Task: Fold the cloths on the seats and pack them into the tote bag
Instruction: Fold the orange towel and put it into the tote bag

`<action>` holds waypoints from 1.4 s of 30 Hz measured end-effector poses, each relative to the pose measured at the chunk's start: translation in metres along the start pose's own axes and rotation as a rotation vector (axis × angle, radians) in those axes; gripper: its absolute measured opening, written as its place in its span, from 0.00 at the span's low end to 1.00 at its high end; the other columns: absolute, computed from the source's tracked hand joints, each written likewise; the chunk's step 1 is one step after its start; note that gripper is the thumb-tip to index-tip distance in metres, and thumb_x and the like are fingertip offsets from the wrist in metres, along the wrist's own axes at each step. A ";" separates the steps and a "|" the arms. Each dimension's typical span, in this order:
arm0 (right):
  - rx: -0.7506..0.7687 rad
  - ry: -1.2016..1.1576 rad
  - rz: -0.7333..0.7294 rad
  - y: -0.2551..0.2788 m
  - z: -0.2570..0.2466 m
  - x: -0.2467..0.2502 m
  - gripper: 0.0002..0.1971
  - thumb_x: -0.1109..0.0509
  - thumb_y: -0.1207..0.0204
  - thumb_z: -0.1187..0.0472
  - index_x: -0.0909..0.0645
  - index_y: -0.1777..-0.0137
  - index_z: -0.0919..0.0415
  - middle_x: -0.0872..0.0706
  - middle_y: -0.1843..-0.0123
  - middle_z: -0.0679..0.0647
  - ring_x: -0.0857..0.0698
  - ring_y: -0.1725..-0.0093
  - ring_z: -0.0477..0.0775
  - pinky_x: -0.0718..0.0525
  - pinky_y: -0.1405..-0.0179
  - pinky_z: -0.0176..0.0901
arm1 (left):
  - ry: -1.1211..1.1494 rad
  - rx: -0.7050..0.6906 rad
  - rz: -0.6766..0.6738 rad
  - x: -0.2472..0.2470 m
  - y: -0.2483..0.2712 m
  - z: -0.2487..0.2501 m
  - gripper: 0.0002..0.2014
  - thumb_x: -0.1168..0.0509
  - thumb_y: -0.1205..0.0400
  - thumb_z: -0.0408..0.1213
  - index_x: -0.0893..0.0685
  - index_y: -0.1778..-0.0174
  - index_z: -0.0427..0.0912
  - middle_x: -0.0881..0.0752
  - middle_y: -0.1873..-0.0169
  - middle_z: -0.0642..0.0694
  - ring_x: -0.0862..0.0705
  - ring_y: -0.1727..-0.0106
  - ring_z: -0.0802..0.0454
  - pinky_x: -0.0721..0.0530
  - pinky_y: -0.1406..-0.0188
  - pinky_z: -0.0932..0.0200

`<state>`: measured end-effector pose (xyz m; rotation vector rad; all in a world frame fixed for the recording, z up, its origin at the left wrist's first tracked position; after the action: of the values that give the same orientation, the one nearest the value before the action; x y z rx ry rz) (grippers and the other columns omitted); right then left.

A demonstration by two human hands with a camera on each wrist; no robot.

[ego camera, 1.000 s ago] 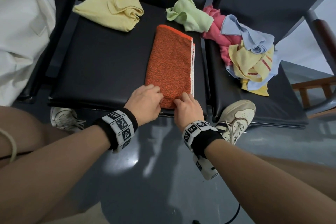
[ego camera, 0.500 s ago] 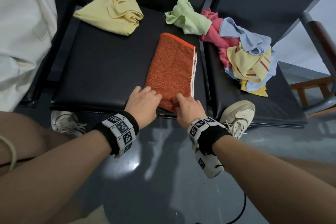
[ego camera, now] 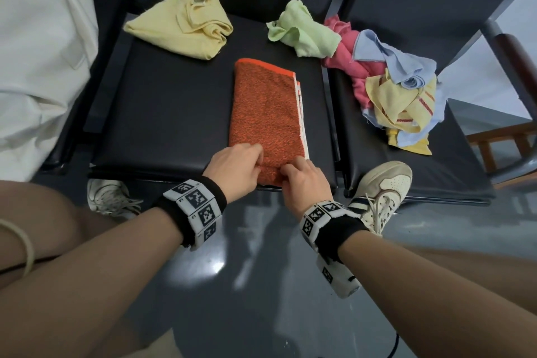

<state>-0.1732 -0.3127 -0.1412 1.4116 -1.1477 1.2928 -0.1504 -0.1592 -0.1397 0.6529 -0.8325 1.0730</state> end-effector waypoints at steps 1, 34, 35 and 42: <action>0.021 0.023 -0.007 0.002 -0.001 0.000 0.09 0.23 0.41 0.67 0.14 0.59 0.60 0.19 0.61 0.57 0.16 0.59 0.64 0.20 0.65 0.49 | 0.025 0.024 0.013 0.001 -0.001 -0.002 0.05 0.34 0.17 0.40 0.17 0.48 0.48 0.15 0.49 0.48 0.16 0.47 0.44 0.22 0.48 0.51; -0.011 0.013 -0.264 -0.027 -0.014 0.007 0.15 0.37 0.19 0.58 0.19 0.34 0.53 0.24 0.35 0.53 0.30 0.30 0.58 0.28 0.35 0.53 | -0.372 0.018 0.050 0.001 0.002 -0.003 0.13 0.37 0.18 0.36 0.19 0.39 0.51 0.14 0.46 0.53 0.21 0.38 0.50 0.33 0.40 0.50; -0.022 -0.012 -0.228 -0.027 -0.014 0.008 0.14 0.36 0.20 0.58 0.20 0.35 0.54 0.22 0.36 0.53 0.29 0.31 0.57 0.28 0.36 0.52 | -0.365 0.018 0.048 0.001 0.001 -0.003 0.13 0.38 0.18 0.36 0.20 0.39 0.50 0.14 0.45 0.53 0.21 0.38 0.49 0.33 0.40 0.50; 0.056 -0.047 -0.063 -0.022 -0.016 0.010 0.12 0.30 0.25 0.59 0.17 0.43 0.56 0.16 0.46 0.54 0.21 0.41 0.61 0.26 0.46 0.52 | -0.323 0.056 0.001 -0.002 -0.002 -0.008 0.14 0.41 0.19 0.36 0.22 0.38 0.47 0.14 0.43 0.49 0.23 0.36 0.46 0.32 0.40 0.47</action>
<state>-0.1540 -0.2934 -0.1308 1.5148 -1.0966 1.2617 -0.1470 -0.1547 -0.1458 0.8877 -1.0837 1.0084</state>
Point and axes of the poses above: each hand's wrist, its own y-axis away from the middle knuckle, its own x-axis out of the back of the hand, z = x × y, the point moved 3 cm from there along -y, towards the middle knuckle
